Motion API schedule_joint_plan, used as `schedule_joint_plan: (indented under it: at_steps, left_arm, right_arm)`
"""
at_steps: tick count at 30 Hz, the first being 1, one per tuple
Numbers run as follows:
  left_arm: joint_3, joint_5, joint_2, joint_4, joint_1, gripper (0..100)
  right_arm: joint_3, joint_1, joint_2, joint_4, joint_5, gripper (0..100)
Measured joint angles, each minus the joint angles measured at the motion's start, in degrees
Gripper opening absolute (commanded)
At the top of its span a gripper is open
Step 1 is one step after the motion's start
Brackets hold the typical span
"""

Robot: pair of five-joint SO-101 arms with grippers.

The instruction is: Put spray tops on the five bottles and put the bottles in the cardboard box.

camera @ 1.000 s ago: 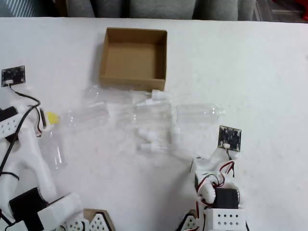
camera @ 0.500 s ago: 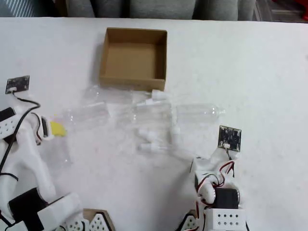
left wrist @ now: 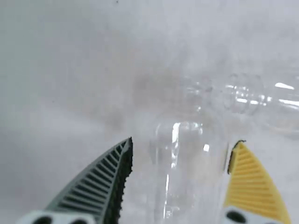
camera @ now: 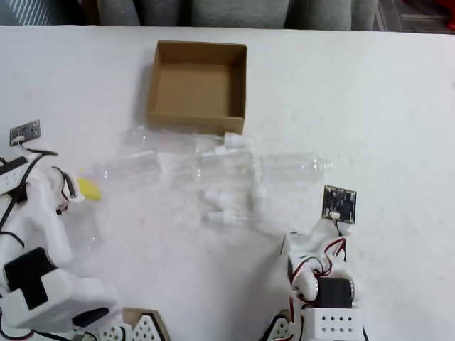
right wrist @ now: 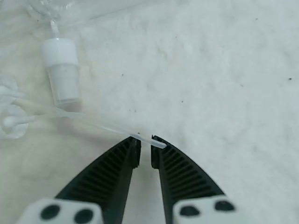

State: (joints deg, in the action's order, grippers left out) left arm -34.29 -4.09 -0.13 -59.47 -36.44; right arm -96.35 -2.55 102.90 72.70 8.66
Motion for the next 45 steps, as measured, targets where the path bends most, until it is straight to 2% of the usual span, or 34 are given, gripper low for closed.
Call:
schedule_joint_plan:
  at_steps: [2, 9, 23, 28, 32, 35, 39, 43, 45]
  left_arm:
    - [0.79, 0.44, 0.97, 0.00, 0.09, 29]
    - [0.97, 0.53, 1.49, 0.00, 3.60, 6]
    - [2.11, 0.44, 1.32, 0.00, 6.51, 6]
    - [4.48, 0.44, -5.89, -4.31, 8.62, 6]
    - [5.45, 0.44, -15.74, -5.19, 10.90, 6]
    - [5.45, 0.44, -23.12, -5.19, 14.24, 6]
    - [3.96, 4.31, -30.77, -5.01, 20.22, 6]
    - [0.09, 9.49, -37.01, -1.23, 25.05, 6]
    - [-2.37, 10.20, -40.18, 1.85, 26.81, 6]
  right_arm:
    - [0.00, 0.00, 0.00, 0.00, 0.00, 1.5]
    - [0.00, 0.00, 0.00, 0.00, 0.00, 1.5]
    - [0.00, 0.00, 0.00, 0.00, 0.00, 1.5]
    - [0.00, 0.70, 0.00, -3.43, 0.00, 1.5]
    - [0.00, 6.51, 0.00, -5.01, -0.18, 1.5]
    - [0.00, 11.69, 0.00, -5.98, -6.24, 1.5]
    - [0.00, 17.76, 0.00, -6.07, -20.75, 1.5]
    - [0.00, 18.81, 0.00, -5.98, -34.81, 1.5]
    - [0.00, 18.81, 0.00, -5.80, -36.40, 1.5]
